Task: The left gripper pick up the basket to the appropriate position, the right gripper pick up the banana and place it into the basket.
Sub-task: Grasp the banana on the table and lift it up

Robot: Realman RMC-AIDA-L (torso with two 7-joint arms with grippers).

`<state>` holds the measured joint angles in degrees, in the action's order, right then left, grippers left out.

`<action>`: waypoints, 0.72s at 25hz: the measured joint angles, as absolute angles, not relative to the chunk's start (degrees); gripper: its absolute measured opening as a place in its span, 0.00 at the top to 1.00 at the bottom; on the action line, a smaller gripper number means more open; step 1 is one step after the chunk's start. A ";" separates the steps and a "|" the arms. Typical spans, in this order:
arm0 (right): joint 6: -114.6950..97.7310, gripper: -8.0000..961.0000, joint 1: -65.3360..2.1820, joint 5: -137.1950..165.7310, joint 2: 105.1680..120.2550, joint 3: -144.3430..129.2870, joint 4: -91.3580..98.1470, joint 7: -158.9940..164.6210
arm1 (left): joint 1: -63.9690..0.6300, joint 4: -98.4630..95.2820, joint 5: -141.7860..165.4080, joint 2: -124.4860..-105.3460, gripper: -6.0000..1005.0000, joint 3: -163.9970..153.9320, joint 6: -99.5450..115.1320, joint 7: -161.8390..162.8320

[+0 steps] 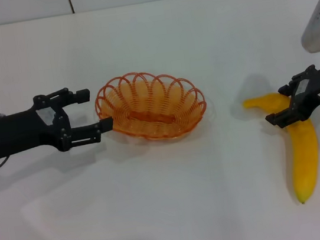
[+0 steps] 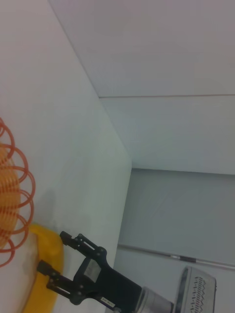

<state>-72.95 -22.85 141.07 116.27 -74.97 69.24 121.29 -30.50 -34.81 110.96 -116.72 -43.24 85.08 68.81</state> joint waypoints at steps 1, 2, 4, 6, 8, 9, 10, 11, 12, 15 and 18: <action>-72.95 0.30 -22.85 141.07 116.28 -74.97 69.24 121.29 | -30.50 -34.81 110.95 -116.72 0.12 -43.24 85.08 68.81; -72.95 0.30 -22.85 141.07 116.28 -74.97 69.24 121.29 | -30.50 -34.81 110.94 -116.72 0.12 -43.24 85.08 68.81; -72.92 0.30 -22.85 141.07 116.28 -74.97 69.24 121.29 | -30.50 -34.80 110.92 -116.72 0.12 -43.24 85.08 68.82; -72.90 0.30 -22.85 141.07 116.27 -74.97 69.24 121.29 | -30.50 -34.79 110.92 -116.72 0.12 -43.24 85.08 68.81; -72.89 0.31 -22.85 141.07 116.27 -74.97 69.24 121.29 | -30.50 -34.78 110.91 -116.72 0.12 -43.24 85.08 68.81; -72.88 0.31 -22.85 141.07 116.28 -74.97 69.24 121.29 | -30.50 -34.77 110.92 -116.71 0.12 -43.24 85.08 68.82; -72.87 0.31 -22.85 141.07 116.27 -74.97 69.25 121.29 | -30.50 -34.76 110.91 -116.71 0.12 -43.24 85.08 68.82; -72.86 0.31 -22.85 141.09 116.28 -74.88 69.25 121.29 | -30.50 -34.75 110.91 -116.72 0.12 -43.24 85.08 68.81; -72.86 0.31 -22.85 141.09 116.28 -74.88 69.25 121.29 | -30.50 -34.75 110.91 -116.72 0.12 -43.24 85.08 68.81; -72.86 0.31 -22.85 141.10 116.27 -74.58 69.26 121.50 | -30.50 -34.72 110.91 -116.72 0.12 -43.24 85.08 68.82; -72.98 0.32 -22.92 141.30 116.21 -74.41 69.26 122.35 | -30.50 -34.71 110.85 -116.72 0.12 -43.24 85.08 68.82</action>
<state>-72.98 -22.92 141.30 116.21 -74.41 69.26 122.35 -30.50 -34.71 110.85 -116.72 -43.24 85.08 68.82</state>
